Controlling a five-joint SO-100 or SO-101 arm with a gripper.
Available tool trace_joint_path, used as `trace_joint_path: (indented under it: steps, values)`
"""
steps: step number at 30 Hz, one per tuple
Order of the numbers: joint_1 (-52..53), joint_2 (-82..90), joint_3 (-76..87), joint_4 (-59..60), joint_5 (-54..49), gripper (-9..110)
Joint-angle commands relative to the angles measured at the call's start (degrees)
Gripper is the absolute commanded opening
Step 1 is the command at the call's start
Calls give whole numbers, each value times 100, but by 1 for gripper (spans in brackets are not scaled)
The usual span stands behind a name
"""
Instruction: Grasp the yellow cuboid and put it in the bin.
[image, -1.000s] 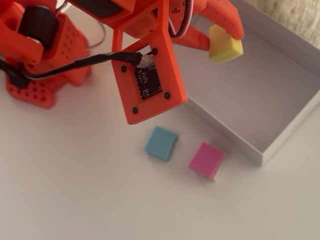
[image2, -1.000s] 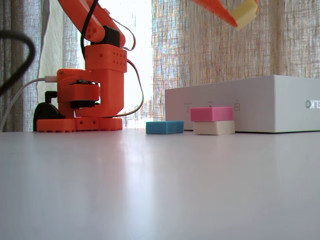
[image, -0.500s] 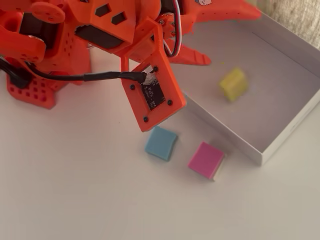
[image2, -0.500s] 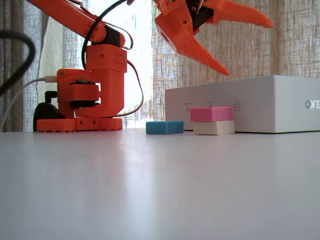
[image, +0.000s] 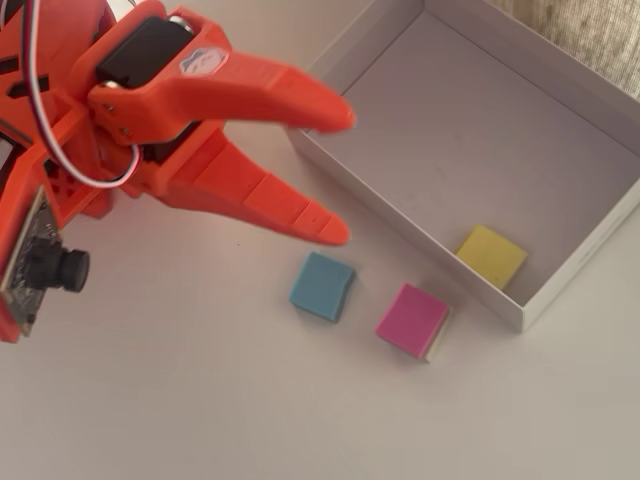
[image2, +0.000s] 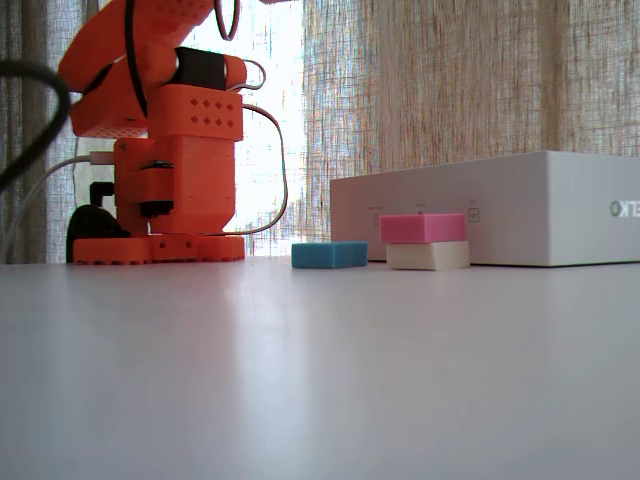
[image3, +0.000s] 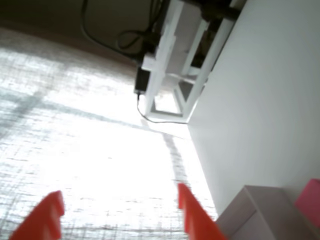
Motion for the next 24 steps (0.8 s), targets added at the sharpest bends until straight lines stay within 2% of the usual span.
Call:
trace_joint_path:
  steps: [1, 2, 6, 11, 14, 24]
  values:
    - [378, 53, 97, 738, 123, 24]
    - [448, 53, 185, 914, 141, 20]
    - [598, 53, 448, 1477, 220, 17]
    - [589, 53, 677, 2347, 255, 8]
    - [589, 53, 677, 2689, 272, -8]
    - [589, 53, 650, 2751, 281, -8]
